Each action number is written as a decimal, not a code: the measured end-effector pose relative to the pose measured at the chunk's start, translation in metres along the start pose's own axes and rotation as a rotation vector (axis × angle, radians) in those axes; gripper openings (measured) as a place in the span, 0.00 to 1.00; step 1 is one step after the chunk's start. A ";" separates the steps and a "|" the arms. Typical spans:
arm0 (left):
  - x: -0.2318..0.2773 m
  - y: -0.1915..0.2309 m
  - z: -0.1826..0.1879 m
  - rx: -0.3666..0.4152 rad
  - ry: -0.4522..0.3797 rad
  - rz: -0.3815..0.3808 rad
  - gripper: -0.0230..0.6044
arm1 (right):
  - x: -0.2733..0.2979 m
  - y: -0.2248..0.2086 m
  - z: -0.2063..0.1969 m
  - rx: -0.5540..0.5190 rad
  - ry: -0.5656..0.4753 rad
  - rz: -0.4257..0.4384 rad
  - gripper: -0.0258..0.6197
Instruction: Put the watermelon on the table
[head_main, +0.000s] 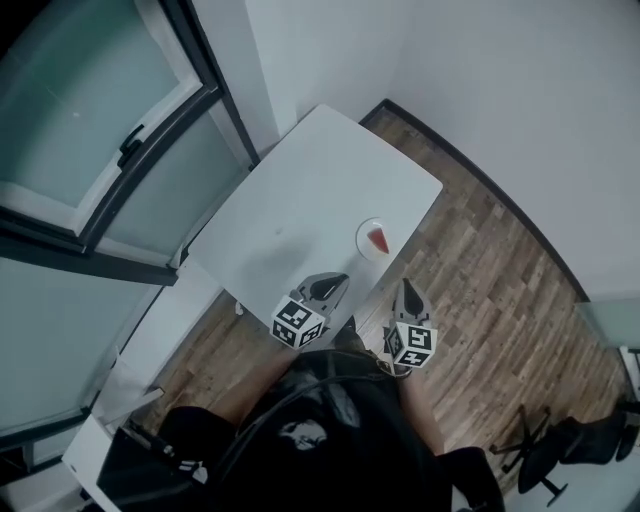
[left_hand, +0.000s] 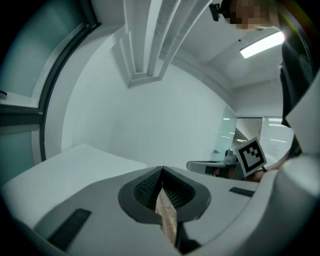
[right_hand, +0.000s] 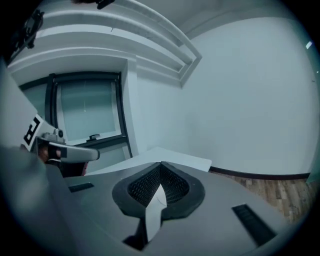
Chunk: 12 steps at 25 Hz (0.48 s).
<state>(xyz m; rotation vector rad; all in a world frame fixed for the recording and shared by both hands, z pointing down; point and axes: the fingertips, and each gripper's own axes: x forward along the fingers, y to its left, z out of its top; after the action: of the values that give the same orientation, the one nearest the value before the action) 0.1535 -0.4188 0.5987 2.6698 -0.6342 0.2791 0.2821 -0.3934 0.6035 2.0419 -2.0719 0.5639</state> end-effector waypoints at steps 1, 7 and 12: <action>-0.001 -0.003 0.009 0.019 -0.013 -0.004 0.05 | -0.004 0.007 0.000 0.003 -0.001 0.023 0.06; 0.001 -0.013 0.012 0.057 0.023 -0.027 0.05 | -0.009 0.031 0.001 -0.005 -0.018 0.119 0.06; -0.008 -0.008 0.008 0.049 0.021 0.000 0.05 | -0.014 0.037 0.004 -0.004 -0.005 0.112 0.06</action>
<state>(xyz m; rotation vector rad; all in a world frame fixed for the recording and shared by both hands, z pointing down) 0.1515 -0.4122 0.5870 2.7102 -0.6281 0.3268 0.2466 -0.3822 0.5890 1.9357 -2.1994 0.5732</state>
